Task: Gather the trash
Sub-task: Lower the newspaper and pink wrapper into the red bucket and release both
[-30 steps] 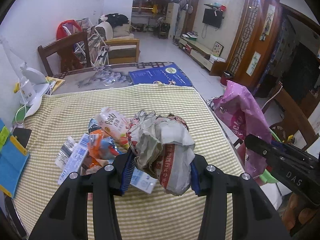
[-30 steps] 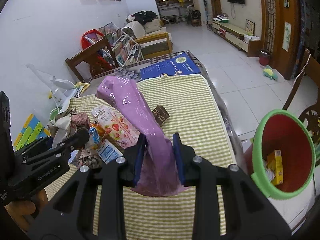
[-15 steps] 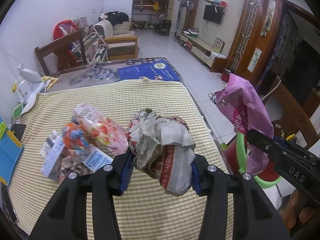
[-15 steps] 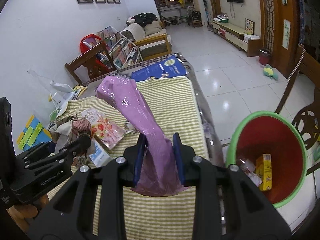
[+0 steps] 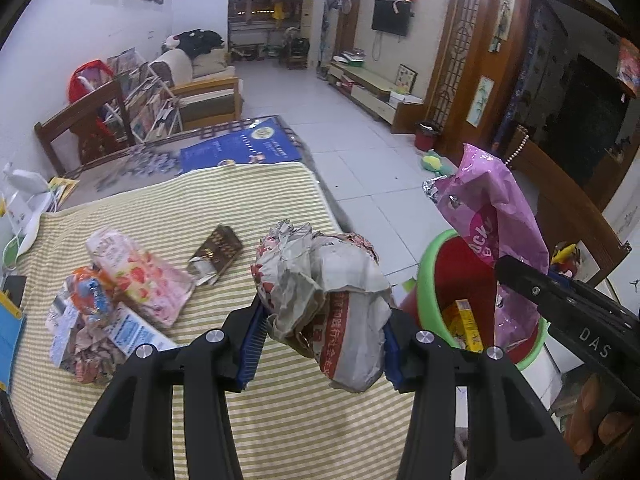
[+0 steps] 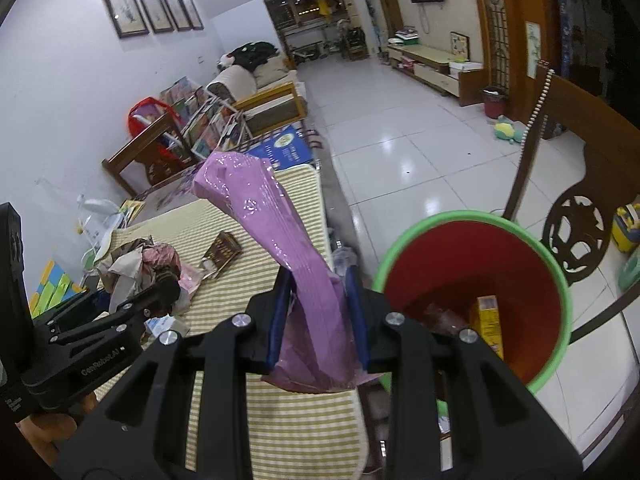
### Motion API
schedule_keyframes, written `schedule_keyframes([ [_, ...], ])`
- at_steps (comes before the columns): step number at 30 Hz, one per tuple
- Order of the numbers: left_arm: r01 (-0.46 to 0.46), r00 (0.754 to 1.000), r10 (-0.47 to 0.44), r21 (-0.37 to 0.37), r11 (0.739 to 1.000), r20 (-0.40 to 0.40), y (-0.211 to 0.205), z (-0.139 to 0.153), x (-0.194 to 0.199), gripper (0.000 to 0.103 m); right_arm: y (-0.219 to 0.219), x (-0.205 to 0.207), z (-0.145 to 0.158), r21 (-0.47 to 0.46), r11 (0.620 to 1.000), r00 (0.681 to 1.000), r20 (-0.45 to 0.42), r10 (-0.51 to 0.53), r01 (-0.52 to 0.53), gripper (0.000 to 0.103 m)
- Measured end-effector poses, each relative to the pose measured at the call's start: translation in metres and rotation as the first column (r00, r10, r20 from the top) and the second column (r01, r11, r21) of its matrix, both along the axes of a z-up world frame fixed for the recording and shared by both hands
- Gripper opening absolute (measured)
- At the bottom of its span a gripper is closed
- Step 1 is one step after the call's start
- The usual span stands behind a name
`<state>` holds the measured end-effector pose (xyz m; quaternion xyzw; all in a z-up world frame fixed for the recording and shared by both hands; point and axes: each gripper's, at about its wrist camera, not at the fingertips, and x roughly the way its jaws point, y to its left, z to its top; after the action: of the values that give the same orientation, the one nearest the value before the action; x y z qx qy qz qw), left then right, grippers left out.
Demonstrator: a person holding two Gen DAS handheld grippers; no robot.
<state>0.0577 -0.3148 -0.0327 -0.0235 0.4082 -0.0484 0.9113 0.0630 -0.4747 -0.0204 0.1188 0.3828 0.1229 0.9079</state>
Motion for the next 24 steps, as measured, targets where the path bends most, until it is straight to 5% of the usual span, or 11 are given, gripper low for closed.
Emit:
schedule_keyframes([
  [24,0.210,0.975,-0.211,-0.032,0.977,-0.069,-0.105,-0.018,0.038,0.046,-0.118,0.009,-0.021,0.023,0.977,0.976,-0.054,-0.212,0.213,0.028],
])
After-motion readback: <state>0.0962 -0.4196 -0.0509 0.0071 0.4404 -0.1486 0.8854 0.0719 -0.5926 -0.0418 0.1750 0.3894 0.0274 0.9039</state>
